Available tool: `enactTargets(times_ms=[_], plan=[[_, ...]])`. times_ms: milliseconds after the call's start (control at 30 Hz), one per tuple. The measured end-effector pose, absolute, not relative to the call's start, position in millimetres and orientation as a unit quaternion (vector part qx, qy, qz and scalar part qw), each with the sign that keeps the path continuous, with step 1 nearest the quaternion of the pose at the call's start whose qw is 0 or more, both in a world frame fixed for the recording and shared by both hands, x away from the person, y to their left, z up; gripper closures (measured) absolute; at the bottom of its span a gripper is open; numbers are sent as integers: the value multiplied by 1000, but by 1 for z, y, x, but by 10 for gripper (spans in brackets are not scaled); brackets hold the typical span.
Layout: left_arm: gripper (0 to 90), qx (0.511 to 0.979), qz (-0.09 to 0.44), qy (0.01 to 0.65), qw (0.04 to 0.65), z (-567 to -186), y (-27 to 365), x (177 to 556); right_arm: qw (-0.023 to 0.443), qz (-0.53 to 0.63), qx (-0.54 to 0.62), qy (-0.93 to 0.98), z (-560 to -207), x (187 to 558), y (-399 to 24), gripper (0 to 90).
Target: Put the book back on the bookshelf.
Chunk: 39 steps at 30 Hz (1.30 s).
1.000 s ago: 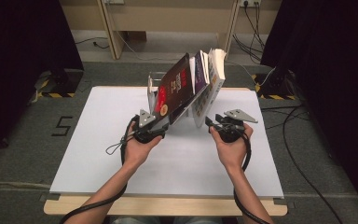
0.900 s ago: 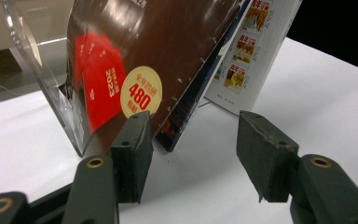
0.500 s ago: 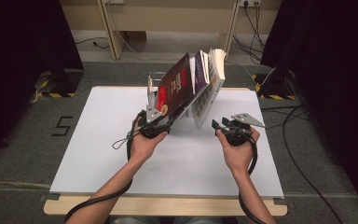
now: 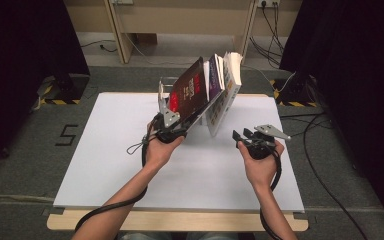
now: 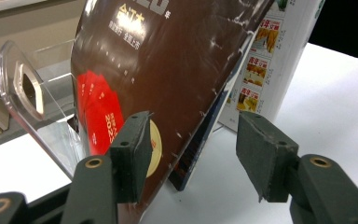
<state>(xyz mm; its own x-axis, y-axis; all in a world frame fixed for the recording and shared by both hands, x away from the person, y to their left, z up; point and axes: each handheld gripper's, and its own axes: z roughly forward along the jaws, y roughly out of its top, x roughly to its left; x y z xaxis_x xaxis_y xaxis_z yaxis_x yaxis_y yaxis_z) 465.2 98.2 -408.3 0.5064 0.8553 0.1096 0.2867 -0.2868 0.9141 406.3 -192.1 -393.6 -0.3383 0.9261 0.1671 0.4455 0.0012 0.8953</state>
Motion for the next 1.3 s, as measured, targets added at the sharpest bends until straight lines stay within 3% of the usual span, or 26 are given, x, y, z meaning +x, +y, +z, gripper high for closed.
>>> enactTargets(times_ms=[933,1133,1300], plan=[[461,739,356,365,441,-388,64,484,246,478,524,660,-398,407,-196,541],[512,736,367,363,438,-383,55,489,243,480,526,659,-398,407,-197,541],[618,733,390,357,428,-375,49,490,242,480,526,659,-398,407,-197,541]])
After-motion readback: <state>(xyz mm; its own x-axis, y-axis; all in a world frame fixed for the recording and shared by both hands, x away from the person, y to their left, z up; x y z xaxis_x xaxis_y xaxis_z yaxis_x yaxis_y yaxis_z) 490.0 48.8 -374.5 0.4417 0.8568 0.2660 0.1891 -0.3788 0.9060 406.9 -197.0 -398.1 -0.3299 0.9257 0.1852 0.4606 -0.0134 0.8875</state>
